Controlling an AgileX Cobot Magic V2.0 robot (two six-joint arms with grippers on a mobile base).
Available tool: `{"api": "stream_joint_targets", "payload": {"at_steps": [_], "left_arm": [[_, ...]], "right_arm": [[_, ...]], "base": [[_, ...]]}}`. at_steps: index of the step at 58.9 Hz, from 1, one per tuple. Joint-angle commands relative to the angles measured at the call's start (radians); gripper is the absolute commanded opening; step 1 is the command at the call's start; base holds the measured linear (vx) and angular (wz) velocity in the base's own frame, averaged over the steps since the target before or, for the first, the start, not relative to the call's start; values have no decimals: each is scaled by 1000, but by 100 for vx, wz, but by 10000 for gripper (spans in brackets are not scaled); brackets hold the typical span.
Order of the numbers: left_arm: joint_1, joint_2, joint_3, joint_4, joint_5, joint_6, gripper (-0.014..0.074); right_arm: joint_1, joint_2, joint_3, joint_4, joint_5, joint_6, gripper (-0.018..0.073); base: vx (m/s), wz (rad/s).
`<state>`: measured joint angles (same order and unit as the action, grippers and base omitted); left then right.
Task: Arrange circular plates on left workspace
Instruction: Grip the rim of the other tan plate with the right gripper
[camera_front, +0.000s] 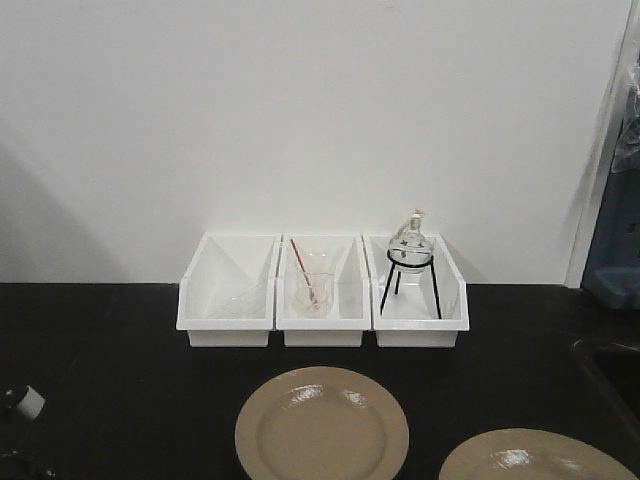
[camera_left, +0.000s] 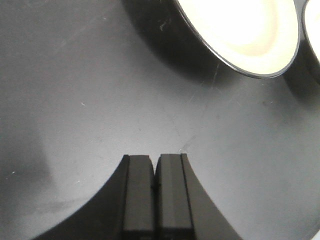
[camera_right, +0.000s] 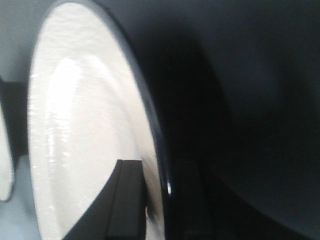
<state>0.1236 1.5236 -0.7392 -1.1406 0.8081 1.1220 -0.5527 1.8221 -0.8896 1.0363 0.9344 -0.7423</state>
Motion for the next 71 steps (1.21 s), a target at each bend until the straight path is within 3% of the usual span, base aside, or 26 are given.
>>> {"api": "stream_joint_targets", "payload": {"at_steps": [1,31,44,55,71], "left_arm": [[-3,-39,-18,-53,20,2,0],[-3,-39,-18,-53,22,2,0],[-3,-39,-18,-53,22,2,0],[-3,-39,-18,-53,25,2,0],[-3,-39,-18,-53,27,2,0]], "right_arm": [[1,-50,-19,88,43,-36,-8],[28,-150,-19,535,165,-113,-5],[234,-154,-19,757,100,-186,-5],[447,-136,-97,757,-77,-185,-5],[643,-30,-260,757,-233,-176,-5]], "base": [[0,0],[0,0],[0,0],[0,0],[0,0]]}}
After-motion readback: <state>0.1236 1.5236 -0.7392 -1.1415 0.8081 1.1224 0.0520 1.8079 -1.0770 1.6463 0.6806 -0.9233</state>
